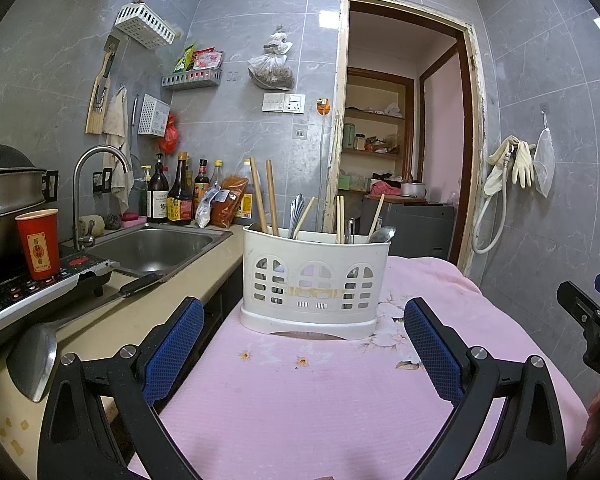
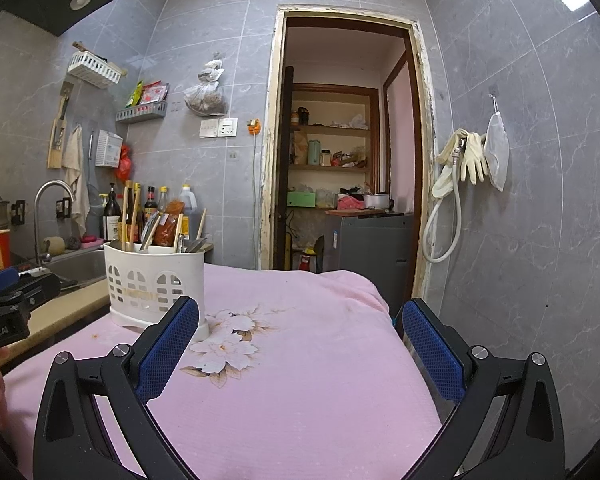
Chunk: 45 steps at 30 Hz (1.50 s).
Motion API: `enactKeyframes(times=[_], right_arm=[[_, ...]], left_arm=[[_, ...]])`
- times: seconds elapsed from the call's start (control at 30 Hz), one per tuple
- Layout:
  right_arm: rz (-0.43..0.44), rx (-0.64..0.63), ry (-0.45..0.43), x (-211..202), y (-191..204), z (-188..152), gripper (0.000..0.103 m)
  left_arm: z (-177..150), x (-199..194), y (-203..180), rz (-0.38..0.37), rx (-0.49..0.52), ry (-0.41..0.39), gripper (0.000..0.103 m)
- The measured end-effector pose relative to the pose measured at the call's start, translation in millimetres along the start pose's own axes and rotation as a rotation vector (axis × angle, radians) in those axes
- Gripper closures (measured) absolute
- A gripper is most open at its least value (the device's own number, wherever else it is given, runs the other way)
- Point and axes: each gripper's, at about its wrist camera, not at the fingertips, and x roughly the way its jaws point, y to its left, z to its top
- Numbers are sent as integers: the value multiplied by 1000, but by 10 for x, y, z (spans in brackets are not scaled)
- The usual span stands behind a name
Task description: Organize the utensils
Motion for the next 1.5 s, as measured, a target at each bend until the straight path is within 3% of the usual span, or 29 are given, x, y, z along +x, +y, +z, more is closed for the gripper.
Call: enactKeyframes(times=[1.5], right_arm=[[3, -5, 6, -13, 20, -30, 0]], left_arm=[[-10, 23, 29, 0, 18, 10, 4]])
